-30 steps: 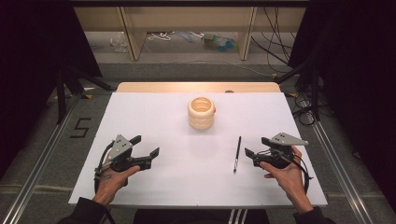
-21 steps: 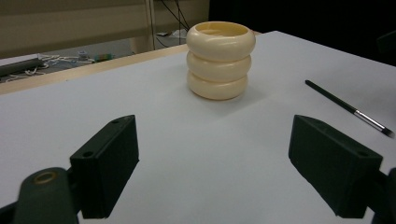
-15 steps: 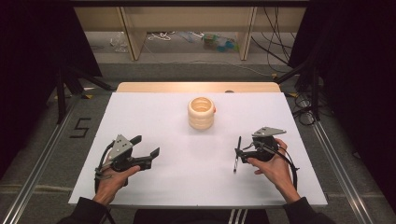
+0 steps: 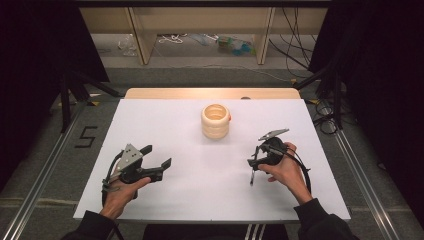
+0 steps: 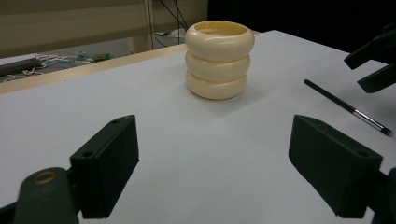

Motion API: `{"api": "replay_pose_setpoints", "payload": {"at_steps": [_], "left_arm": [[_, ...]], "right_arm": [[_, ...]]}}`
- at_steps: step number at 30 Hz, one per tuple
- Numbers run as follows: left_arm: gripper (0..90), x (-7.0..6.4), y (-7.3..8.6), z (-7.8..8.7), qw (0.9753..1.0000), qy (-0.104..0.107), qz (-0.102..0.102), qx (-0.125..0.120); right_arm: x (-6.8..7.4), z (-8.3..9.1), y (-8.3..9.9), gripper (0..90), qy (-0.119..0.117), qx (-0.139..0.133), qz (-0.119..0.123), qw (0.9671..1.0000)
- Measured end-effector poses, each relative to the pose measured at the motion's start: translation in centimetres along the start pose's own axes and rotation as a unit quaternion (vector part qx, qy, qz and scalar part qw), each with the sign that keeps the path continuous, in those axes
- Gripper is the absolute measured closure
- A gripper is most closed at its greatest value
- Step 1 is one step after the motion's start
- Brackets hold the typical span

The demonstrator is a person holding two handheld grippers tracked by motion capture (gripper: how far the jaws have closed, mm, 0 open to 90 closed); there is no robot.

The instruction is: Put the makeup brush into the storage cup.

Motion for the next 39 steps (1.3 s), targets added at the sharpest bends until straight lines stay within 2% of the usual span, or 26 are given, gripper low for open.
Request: {"api": "replay_pose_setpoints", "payload": {"at_steps": [1,3,6,9,10,12,16,17,18,21,24,33,36,38,39], "left_arm": [[15.8,0.0,0.0,0.0,1.0000,0.000,0.000,0.000],[15.8,0.0,0.0,0.0,1.0000,0.000,0.000,0.001],[15.8,0.0,0.0,0.0,1.0000,0.001,-0.001,0.001],[15.8,0.0,0.0,-0.1,1.0000,0.000,-0.005,0.004],[15.8,0.0,0.0,-0.1,1.0000,0.002,-0.006,0.003],[15.8,0.0,0.0,-0.1,1.0000,0.002,-0.007,0.003],[15.8,0.0,0.0,-0.1,1.0000,0.003,-0.006,0.003],[15.8,-0.1,0.0,-0.1,1.0000,0.002,0.001,0.003],[15.7,-0.1,0.0,-0.1,1.0000,0.002,0.001,0.003],[15.8,-0.1,0.1,-0.1,1.0000,0.001,0.003,0.004],[15.8,-0.1,0.0,-0.2,1.0000,0.001,-0.003,0.004],[15.8,-0.1,0.0,-0.2,1.0000,0.002,-0.002,0.003],[15.7,-0.2,0.1,-0.3,1.0000,0.004,-0.001,0.004],[15.8,-0.2,0.1,-0.3,1.0000,0.003,-0.001,0.004],[15.7,-0.2,0.0,-0.3,1.0000,0.004,-0.007,0.004]], "right_arm": [[0.0,-0.2,0.0,17.9,0.000,0.009,-0.004,0.9999],[-0.1,-0.5,0.0,18.6,-0.008,0.023,0.002,0.9997],[-0.3,-0.8,0.0,19.7,-0.012,0.032,0.004,0.9994],[-0.3,-1.0,0.0,19.1,-0.010,0.053,-0.011,0.9985],[-0.6,-1.1,-0.1,19.2,-0.007,0.054,0.002,0.9985],[-0.5,-1.3,-0.2,20.2,-0.011,0.063,0.007,0.9979],[-0.4,-1.6,-0.5,20.5,-0.017,0.079,0.005,0.9967],[-0.5,-1.8,-0.5,20.5,-0.019,0.084,0.009,0.9963],[-0.5,-1.8,-0.5,20.7,-0.020,0.090,0.005,0.9957],[-0.5,-2.1,-0.6,21.7,-0.021,0.098,-0.002,0.9950],[-0.6,-2.2,-0.7,22.2,-0.022,0.102,-0.001,0.9946],[-0.4,-2.7,-0.8,22.6,-0.020,0.124,-0.007,0.9920],[-0.6,-2.8,-0.9,22.8,-0.020,0.130,0.000,0.9913],[-0.4,-2.9,-0.9,22.9,-0.018,0.133,-0.011,0.9909],[-0.5,-2.9,-1.0,22.8,-0.017,0.136,-0.006,0.9906]]}}
Point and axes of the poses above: each handheld gripper's, and its own axes: z roughly backward along the jaws, y roughly out of its underside, x roughly to its left, the point moved 5 cm from there along -z, roughly forward along the jaws, and after that the axes turned 10 degrees about -y, right-handed, at the moved point
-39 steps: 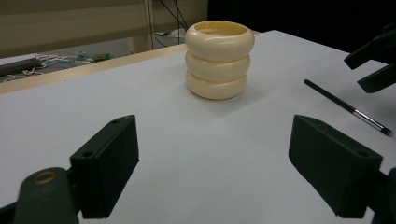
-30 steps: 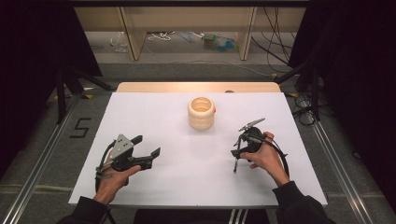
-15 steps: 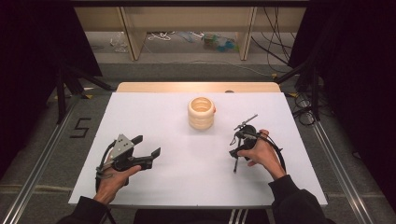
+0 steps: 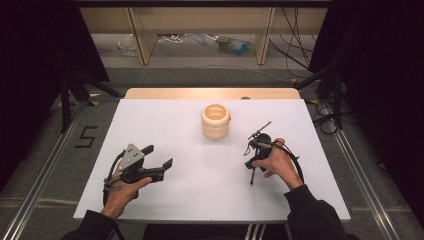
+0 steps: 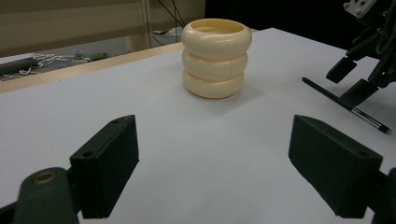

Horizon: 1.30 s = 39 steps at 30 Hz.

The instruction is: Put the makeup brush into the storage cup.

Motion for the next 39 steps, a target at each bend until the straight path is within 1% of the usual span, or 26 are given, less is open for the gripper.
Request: {"api": "replay_pose_setpoints", "payload": {"at_steps": [4,5,6,7,9,10,12,13,14,17,18,20,22,25,26,28,30,31,32,33,36,38,39], "left_arm": [[15.7,0.0,0.0,0.0,1.0000,0.000,0.003,0.000],[15.8,0.0,0.0,0.0,1.0000,0.000,0.008,-0.001],[15.8,0.0,0.0,0.0,1.0000,-0.001,0.006,-0.001],[15.8,0.0,0.0,0.0,1.0000,-0.001,0.006,-0.001],[15.7,0.0,0.0,0.0,1.0000,0.000,0.006,-0.001],[15.7,0.0,0.0,0.0,1.0000,0.000,0.007,-0.001],[15.7,0.0,0.0,0.0,1.0000,0.000,0.006,-0.001],[15.7,0.0,0.0,0.0,1.0000,0.001,0.006,-0.001],[15.7,0.0,0.0,0.0,1.0000,0.000,0.007,-0.002],[15.7,0.0,0.0,0.0,1.0000,0.000,0.006,-0.002],[15.7,0.0,0.0,0.0,1.0000,0.000,0.006,-0.002],[15.7,0.0,0.0,0.0,1.0000,0.000,0.006,-0.002],[15.7,0.0,0.0,0.0,1.0000,0.000,0.006,-0.002],[15.7,0.0,0.0,0.0,1.0000,0.000,0.006,-0.002],[15.7,0.0,0.0,0.0,1.0000,0.000,0.006,-0.002],[15.7,0.1,-0.1,0.0,1.0000,0.000,0.005,-0.002],[15.8,0.0,0.0,0.0,1.0000,0.000,0.006,-0.002],[15.7,0.0,0.0,0.0,1.0000,0.000,0.006,-0.002],[15.7,0.0,0.0,0.0,1.0000,0.001,0.008,-0.001],[15.7,0.0,0.0,0.0,1.0000,0.001,0.008,-0.001],[15.7,0.0,0.0,0.0,1.0000,0.000,0.006,-0.002],[15.7,0.0,-0.1,0.0,1.0000,0.000,0.006,-0.002],[15.7,0.0,-0.1,0.0,1.0000,0.000,0.006,-0.002]], "right_arm": [[0.0,-0.1,0.0,22.8,-0.002,0.007,-0.002,1.0000],[0.0,-0.3,0.0,23.2,-0.003,0.011,-0.009,0.9999],[0.0,-0.4,0.0,23.2,0.003,0.016,-0.010,0.9998],[0.0,-0.4,0.0,23.2,0.000,0.020,-0.010,0.9998],[-0.1,-0.6,0.0,23.6,-0.001,0.019,-0.004,0.9998],[0.0,-0.6,0.0,23.6,-0.001,0.025,-0.006,0.9997],[0.0,-0.7,0.0,24.7,-0.001,0.029,0.000,0.9996],[0.1,-0.8,0.0,25.0,-0.001,0.028,-0.004,0.9996],[0.0,-0.8,-0.1,25.1,0.000,0.029,0.002,0.9996],[-0.1,-0.8,0.0,26.2,-0.006,0.036,0.001,0.9993],[-0.1,-0.8,0.0,26.4,-0.006,0.039,-0.003,0.9992],[-0.2,-0.8,0.0,27.6,-0.004,0.038,0.000,0.9993],[-0.1,-0.9,0.1,28.3,-0.007,0.044,-0.005,0.9990],[-0.1,-1.0,0.1,29.1,-0.008,0.049,-0.001,0.9988],[0.1,-1.0,0.1,30.3,-0.007,0.052,-0.007,0.9986],[0.0,-1.0,0.1,31.8,-0.006,0.051,-0.004,0.9987],[0.0,-0.9,0.1,33.7,-0.001,0.054,-0.001,0.9985],[0.0,-1.0,0.1,34.4,0.002,0.055,0.005,0.9985],[0.1,-0.9,0.2,35.3,0.003,0.061,0.009,0.9981],[0.1,-0.9,0.2,35.3,0.003,0.061,0.009,0.9981],[0.1,-1.0,0.1,38.9,0.002,0.058,0.022,0.9981],[0.2,-1.0,0.1,41.3,0.001,0.059,0.019,0.9981],[0.3,-0.9,0.1,42.5,0.001,0.064,0.022,0.9977]]}}
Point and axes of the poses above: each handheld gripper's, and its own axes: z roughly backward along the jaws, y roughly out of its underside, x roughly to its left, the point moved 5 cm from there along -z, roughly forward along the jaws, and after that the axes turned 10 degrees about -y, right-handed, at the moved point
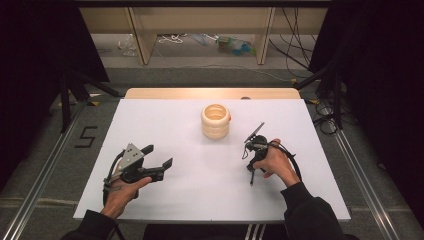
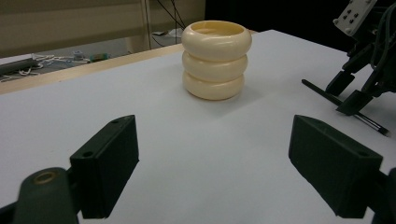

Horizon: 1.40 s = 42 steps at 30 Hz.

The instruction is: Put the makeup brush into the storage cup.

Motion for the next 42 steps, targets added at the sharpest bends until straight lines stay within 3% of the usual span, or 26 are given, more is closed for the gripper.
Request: {"api": "replay_pose_setpoints", "payload": {"at_steps": [13,14,22,29,36,37,42], "left_arm": [[15.7,0.03,-0.05,-0.02,1.0000,0.002,-0.001,-0.003],[15.7,0.04,-0.05,0.03,1.0000,0.000,-0.003,-0.001],[15.7,-0.01,-0.09,0.02,1.0000,0.001,-0.002,-0.003],[15.7,-0.06,-0.08,-0.03,1.0000,0.003,-0.003,-0.003],[15.7,-0.07,-0.08,0.00,1.0000,0.003,0.000,-0.004],[15.7,-0.08,-0.09,0.00,1.0000,0.003,0.000,-0.004],[15.7,-0.10,-0.10,-0.03,1.0000,0.004,-0.004,-0.003]], "right_arm": [[0.24,0.16,-0.16,58.2,-0.004,0.020,0.016,0.9997],[0.15,0.13,-0.18,59.4,-0.002,0.020,0.025,0.9995],[0.31,0.24,-0.16,69.8,-0.009,0.027,0.027,0.9992],[0.22,0.26,-0.20,75.0,-0.009,0.028,0.033,0.9990],[0.40,0.26,-0.26,79.2,-0.008,0.028,0.020,0.9994],[0.23,0.22,-0.26,79.6,-0.006,0.027,0.033,0.9991],[0.38,0.17,-0.31,82.2,-0.006,0.028,0.030,0.9991]]}}
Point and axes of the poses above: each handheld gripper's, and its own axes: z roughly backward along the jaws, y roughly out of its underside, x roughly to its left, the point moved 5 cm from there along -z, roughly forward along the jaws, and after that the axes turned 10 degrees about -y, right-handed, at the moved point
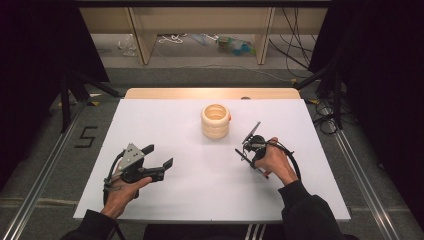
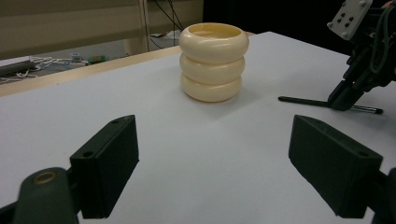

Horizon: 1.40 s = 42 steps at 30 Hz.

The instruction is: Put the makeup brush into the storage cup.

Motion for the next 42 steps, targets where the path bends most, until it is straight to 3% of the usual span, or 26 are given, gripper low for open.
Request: {"api": "replay_pose_setpoints", "payload": {"at_steps": [4,5,9,10,17,18,25,31,42], "left_arm": [[15.7,0.0,0.0,0.0,1.0000,0.000,0.000,0.000],[15.8,0.0,0.0,0.0,1.0000,0.000,0.000,0.000],[15.7,0.0,0.0,0.0,1.0000,0.001,0.003,-0.001],[15.7,0.0,0.0,0.0,1.0000,0.001,0.005,-0.001],[15.7,0.0,0.0,0.0,1.0000,0.001,-0.001,0.000],[15.7,0.0,0.0,0.0,1.0000,0.001,-0.001,0.000],[15.7,-0.1,0.0,0.0,1.0000,0.001,0.000,-0.001],[15.8,-0.1,0.0,0.0,1.0000,0.003,0.001,0.000],[16.1,-0.9,0.1,0.0,0.9995,0.022,-0.017,0.010]], "right_arm": [[0.3,0.1,0.0,83.6,-0.002,0.007,-0.009,0.9999],[0.1,0.0,0.0,83.7,0.002,0.004,0.008,1.0000],[0.4,0.0,-0.1,83.8,0.005,0.008,0.004,0.9999],[0.2,0.0,-0.1,83.8,0.006,0.006,0.020,0.9998],[0.7,0.2,-0.1,83.8,0.004,0.006,0.025,0.9997],[0.8,0.3,-0.2,83.9,0.006,0.001,0.038,0.9993],[1.8,1.5,-0.8,83.9,0.010,-0.020,0.064,0.9977],[3.3,2.8,-1.0,83.8,0.007,-0.040,0.100,0.9941],[5.3,3.5,-0.9,83.9,0.004,-0.044,0.155,0.9869]]}}
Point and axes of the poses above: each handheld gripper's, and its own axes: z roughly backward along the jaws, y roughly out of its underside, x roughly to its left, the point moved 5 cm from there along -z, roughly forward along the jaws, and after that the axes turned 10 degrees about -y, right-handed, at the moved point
